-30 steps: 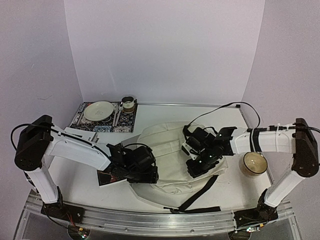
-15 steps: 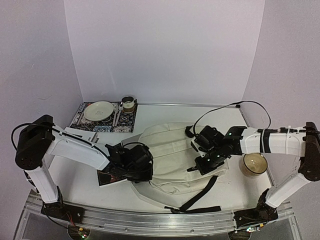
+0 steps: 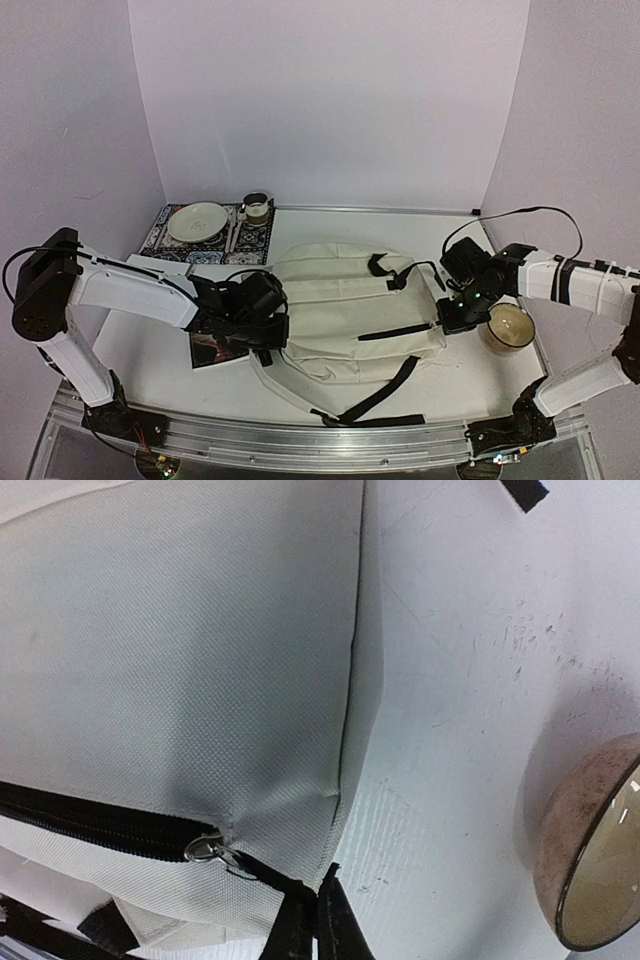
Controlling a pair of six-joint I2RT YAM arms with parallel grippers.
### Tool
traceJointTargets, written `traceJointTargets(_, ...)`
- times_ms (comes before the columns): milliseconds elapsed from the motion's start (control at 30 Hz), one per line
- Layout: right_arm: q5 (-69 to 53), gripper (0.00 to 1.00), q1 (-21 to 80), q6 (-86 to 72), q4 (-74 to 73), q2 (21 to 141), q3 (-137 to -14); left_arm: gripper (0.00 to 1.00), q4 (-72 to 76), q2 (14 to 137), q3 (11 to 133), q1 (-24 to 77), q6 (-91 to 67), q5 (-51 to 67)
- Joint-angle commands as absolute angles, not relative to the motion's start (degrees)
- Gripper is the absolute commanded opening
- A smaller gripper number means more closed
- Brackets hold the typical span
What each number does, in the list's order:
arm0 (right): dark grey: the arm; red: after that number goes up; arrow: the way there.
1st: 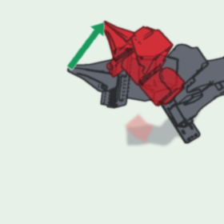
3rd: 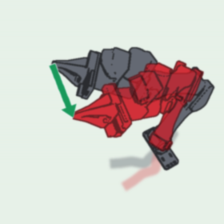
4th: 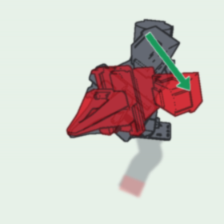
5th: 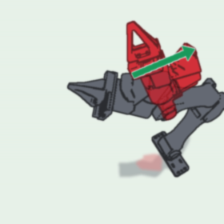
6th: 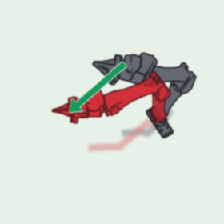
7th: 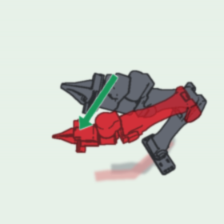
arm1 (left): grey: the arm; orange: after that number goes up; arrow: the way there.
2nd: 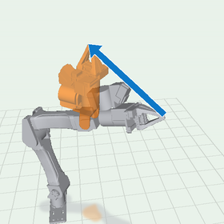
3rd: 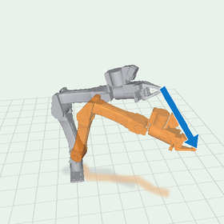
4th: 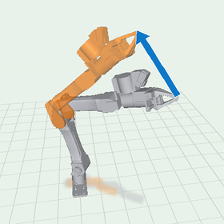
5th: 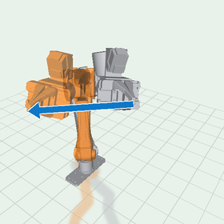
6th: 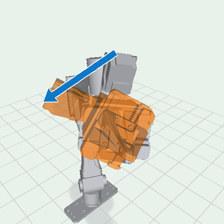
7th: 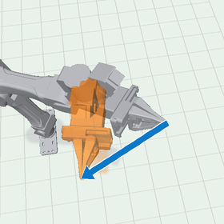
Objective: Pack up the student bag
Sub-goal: Unzip the pocket on the back of the student bag, then put down the student bag at the center of the board.
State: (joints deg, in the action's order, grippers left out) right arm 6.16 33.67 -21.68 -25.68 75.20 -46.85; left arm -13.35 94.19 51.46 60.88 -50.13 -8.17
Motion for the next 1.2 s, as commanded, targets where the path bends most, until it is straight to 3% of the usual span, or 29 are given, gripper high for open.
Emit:
traceJointTargets(0,4.7,0.0,32.6,-20.4,-33.2,73.0,-46.0,0.0,-20.4,92.5,55.4,59.1,-42.3,-15.2)
traceJointTargets(467,-12.6,0.0,34.1,-19.4,-36.9,63.7,-44.4,0.06,-22.4,99.3,71.6,58.0,-25.4,-21.8)
traceJointTargets(733,-10.8,0.0,43.6,-25.6,-27.6,68.9,-43.1,0.09,-21.8,105.5,74.5,54.1,-22.8,-23.5)
traceJointTargets(900,-6.3,0.03,47.4,-27.2,-25.6,73.2,-45.4,0.34,-21.9,102.9,74.7,53.8,-24.3,-21.8)
traceJointTargets(1167,-0.5,0.36,47.4,-23.7,-30.8,72.7,-50.4,0.88,-24.6,90.7,67.8,52.4,-30.1,-21.8)
